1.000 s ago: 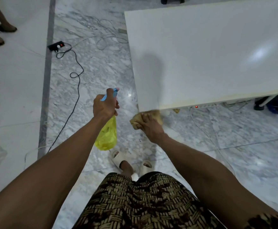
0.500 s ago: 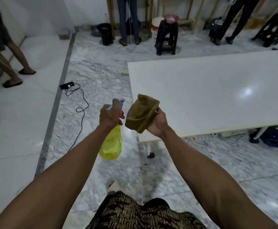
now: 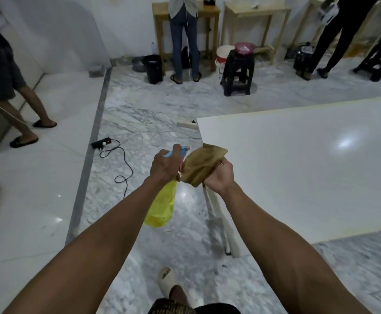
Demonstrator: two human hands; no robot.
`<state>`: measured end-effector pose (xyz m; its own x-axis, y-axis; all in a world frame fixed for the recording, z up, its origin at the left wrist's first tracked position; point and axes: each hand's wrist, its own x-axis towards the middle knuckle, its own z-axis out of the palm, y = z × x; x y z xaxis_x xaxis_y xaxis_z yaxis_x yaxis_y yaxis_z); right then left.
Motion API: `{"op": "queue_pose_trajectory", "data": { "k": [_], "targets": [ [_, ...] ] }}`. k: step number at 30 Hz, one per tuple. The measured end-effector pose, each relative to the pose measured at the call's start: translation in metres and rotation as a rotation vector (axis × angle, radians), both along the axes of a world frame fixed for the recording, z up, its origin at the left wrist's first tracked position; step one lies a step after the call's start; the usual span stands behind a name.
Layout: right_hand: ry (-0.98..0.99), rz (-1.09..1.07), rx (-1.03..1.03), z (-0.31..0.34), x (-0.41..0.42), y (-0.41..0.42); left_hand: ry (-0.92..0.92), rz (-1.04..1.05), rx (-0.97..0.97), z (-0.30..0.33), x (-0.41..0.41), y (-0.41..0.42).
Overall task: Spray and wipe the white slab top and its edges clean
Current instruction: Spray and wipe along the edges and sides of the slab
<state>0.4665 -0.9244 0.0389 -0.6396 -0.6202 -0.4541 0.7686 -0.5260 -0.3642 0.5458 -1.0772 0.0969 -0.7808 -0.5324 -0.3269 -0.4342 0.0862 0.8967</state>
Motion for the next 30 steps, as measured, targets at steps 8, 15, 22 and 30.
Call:
{"op": "queue_pose_trajectory", "data": {
  "k": [8, 15, 22, 30],
  "targets": [
    [0.073, -0.058, 0.044, 0.005, -0.072, -0.069, -0.055, -0.079, -0.061, 0.008, -0.054, -0.082],
    [0.077, -0.031, 0.064, 0.010, -0.139, -0.116, -0.073, -0.086, -0.090, 0.007, -0.125, -0.113],
    [0.025, -0.034, 0.086, -0.003, -0.232, -0.156, -0.185, -0.112, -0.239, -0.015, -0.229, -0.146],
    [0.136, -0.057, 0.579, -0.053, -0.351, -0.147, -0.235, -0.032, 0.018, -0.073, -0.342, -0.174]
  ]
}}
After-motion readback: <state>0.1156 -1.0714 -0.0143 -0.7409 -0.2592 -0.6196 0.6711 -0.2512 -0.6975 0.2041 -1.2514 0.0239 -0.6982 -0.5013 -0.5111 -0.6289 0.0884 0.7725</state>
